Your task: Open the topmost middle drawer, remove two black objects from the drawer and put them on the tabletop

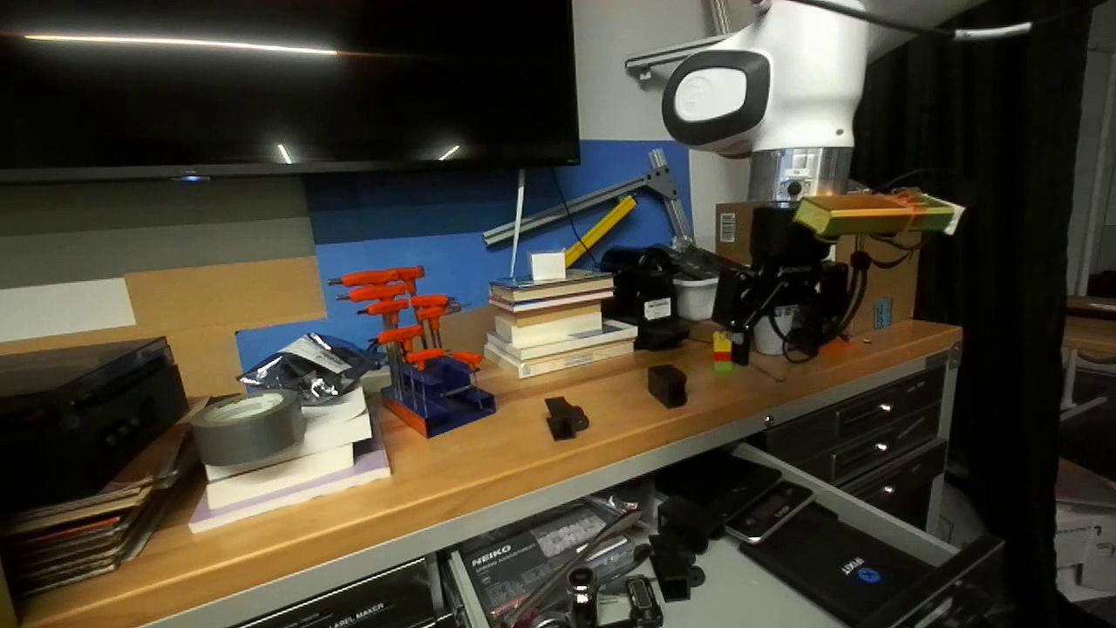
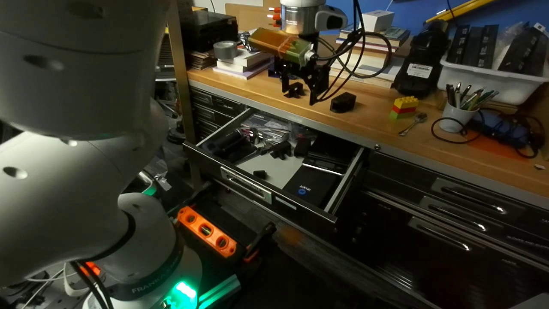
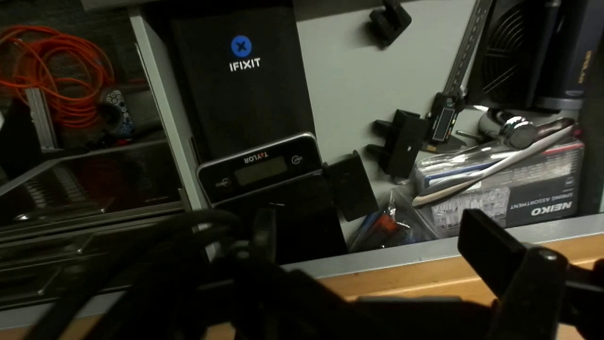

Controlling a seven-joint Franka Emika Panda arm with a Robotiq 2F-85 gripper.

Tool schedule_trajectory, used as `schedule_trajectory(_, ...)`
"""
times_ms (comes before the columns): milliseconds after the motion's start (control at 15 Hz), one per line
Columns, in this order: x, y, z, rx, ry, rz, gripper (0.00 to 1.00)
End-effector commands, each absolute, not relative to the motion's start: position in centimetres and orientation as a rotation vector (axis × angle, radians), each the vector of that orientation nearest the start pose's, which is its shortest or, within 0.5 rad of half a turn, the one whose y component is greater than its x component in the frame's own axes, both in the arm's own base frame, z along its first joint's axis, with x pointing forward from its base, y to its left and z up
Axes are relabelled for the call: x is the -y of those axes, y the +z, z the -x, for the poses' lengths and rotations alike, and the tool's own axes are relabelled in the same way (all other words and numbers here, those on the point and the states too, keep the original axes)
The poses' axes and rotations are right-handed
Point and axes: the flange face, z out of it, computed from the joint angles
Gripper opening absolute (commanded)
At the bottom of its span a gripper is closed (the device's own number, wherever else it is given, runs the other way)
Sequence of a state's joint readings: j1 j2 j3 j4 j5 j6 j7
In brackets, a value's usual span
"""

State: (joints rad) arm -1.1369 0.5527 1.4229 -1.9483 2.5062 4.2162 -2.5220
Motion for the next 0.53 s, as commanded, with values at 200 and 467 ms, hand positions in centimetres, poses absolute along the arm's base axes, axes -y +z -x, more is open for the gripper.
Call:
schedule_trajectory(200, 1.7, 41.0, -36.7, -0.129, -0.13, 3.156, 1.0)
schedule_trajectory(467, 0.8, 41.8, -34.0, -0.145, -0.154, 3.169, 1.0)
